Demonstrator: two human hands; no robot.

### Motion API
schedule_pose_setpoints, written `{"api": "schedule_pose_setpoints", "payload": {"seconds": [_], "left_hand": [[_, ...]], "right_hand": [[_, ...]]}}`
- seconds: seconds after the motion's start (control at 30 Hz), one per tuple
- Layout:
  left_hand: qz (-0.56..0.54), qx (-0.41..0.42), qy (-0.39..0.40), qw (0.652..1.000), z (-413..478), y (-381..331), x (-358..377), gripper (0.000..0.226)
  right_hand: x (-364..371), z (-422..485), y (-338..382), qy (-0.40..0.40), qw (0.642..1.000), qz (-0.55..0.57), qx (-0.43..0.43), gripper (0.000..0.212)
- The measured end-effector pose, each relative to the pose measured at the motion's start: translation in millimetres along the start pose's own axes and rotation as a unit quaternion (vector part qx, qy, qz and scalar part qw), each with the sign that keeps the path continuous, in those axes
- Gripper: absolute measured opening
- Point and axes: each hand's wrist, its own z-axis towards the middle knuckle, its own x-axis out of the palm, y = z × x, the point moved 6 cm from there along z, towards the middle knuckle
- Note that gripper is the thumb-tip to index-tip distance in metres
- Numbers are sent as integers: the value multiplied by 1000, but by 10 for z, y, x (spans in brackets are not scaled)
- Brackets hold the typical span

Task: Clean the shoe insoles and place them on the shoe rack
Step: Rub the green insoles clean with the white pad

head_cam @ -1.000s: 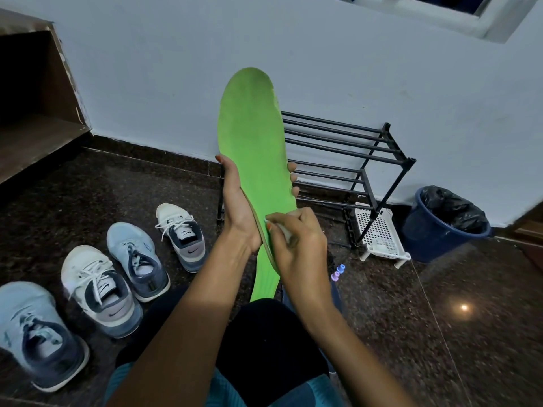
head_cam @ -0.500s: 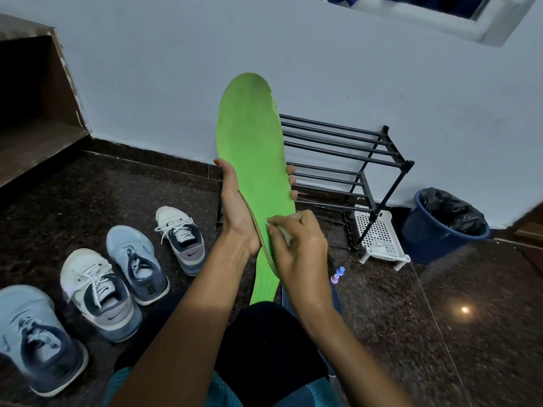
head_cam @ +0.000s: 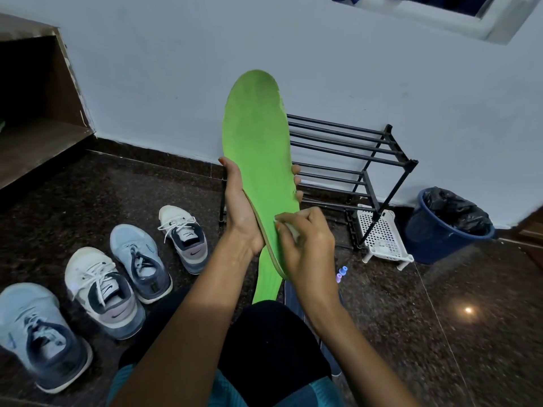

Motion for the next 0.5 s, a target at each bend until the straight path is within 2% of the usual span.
{"api": "schedule_pose_setpoints", "payload": {"seconds": [0.13, 0.37, 0.5], "left_hand": [[-19, 3, 11, 1000, 6, -19, 23, 92], [17, -5, 5, 1000, 1, 46, 1, 93], [12, 0, -1, 1000, -3, 33, 6, 93]], "right_hand": [[11, -90, 103, 25, 998, 51, -7, 18], [-63, 102, -32, -12, 1000, -2, 16, 13], [-3, 67, 2, -3, 1000, 20, 20, 14]]}}
